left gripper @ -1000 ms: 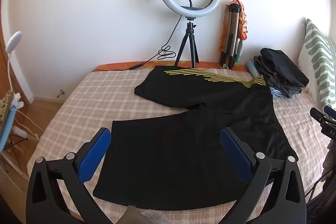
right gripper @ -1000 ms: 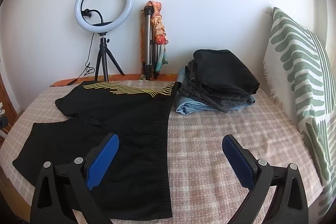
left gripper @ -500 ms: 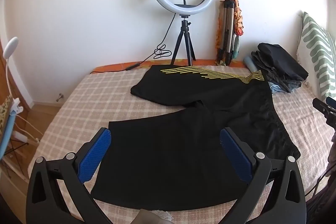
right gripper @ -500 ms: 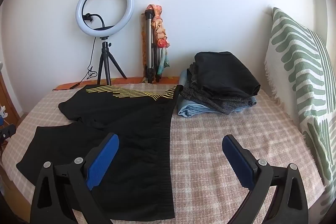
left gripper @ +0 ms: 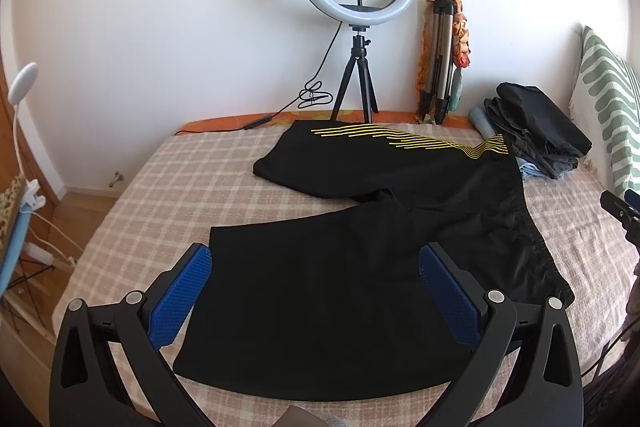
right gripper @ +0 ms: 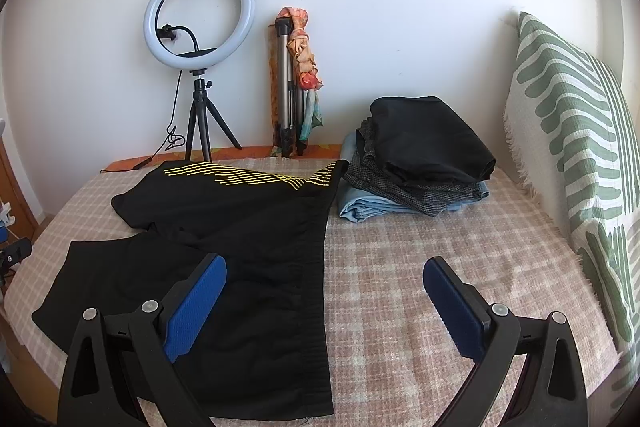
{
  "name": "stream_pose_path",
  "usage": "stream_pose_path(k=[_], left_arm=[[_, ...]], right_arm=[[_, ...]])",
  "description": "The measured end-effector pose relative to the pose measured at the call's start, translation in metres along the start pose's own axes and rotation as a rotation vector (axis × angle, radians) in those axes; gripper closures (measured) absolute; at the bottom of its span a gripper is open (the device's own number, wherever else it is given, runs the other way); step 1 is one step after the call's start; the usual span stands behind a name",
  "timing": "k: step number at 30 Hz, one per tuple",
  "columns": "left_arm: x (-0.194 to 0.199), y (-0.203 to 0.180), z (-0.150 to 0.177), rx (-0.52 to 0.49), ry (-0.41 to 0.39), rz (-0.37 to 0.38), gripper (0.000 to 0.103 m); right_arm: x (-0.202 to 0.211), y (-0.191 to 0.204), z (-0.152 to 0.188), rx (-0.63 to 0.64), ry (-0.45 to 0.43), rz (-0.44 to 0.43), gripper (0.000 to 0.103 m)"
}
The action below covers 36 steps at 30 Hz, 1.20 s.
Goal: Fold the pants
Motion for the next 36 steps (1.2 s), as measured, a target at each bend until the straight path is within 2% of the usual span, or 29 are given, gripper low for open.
stream_pose_path(k=[36], left_arm=[[0.0009,-0.0002,-0.0018,-0.004,-0.009,-0.016,0.000]], right_arm=[[-0.0020,-0.0013,0.0022,0.001,0.009,-0.002,0.003]])
Point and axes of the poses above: each gripper's, at about its wrist camera, not at the fingertips, and x roughly against the way its jaws point, y to its left, z to its underside, the point moved 4 cm from there along -x, roughly the way its jaws point, and after that the axes turned 10 degrees about x, right-handed, at the moved point
